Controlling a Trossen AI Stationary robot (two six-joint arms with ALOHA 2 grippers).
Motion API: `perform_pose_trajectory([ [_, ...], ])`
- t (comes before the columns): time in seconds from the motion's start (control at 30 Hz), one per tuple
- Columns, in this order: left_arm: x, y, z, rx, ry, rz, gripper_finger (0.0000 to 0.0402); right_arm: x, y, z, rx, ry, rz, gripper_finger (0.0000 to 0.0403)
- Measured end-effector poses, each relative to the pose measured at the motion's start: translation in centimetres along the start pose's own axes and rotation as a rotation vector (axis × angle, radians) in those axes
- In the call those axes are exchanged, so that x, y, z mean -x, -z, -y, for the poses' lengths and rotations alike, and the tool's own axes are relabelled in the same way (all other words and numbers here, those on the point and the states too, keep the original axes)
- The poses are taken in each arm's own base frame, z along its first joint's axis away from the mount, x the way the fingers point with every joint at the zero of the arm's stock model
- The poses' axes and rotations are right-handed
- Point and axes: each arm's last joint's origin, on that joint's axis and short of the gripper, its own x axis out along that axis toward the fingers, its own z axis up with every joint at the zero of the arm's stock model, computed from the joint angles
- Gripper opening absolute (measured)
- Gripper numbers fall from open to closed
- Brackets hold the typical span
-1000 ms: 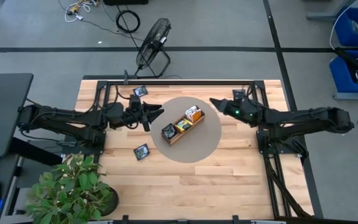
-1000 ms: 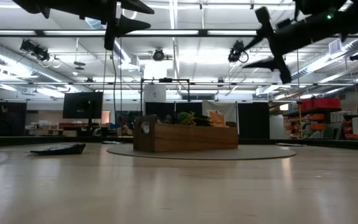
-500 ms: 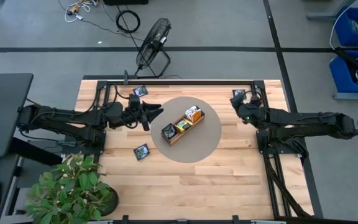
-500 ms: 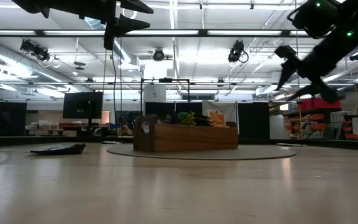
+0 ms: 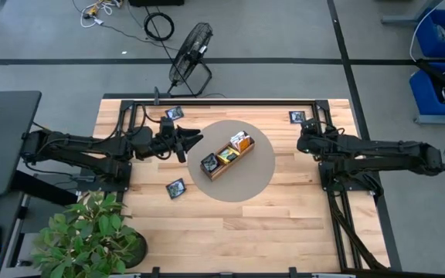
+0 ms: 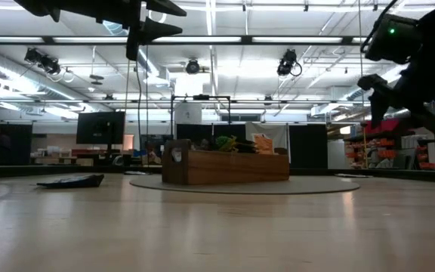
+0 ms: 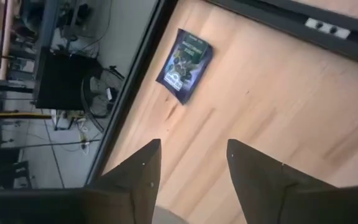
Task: Pick & Place Tea
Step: Put the black tea bag into the left section of the wooden organizer
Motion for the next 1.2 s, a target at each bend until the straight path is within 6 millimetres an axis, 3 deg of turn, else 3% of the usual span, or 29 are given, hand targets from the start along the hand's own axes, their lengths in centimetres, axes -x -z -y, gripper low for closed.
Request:
perform_pose_trajectory([
  [0.43, 0.0, 0.0, 0.0, 0.001, 0.003, 0.005, 0.0160, -4.4, 0.3, 3.0, -0.177, -0.054, -0.021, 0.0182],
  [0.73, 0.0, 0.0, 0.0, 0.001, 0.003, 0.005, 0.0160, -5.3, -1.1, 2.7, -0.187, -0.038, 0.102, 0.0182],
  [1.2, 0.0, -0.1, 0.0, -0.033, 0.003, 0.006, 0.0160, -7.6, -2.9, 2.3, -0.265, -0.082, 0.048, 0.0182],
])
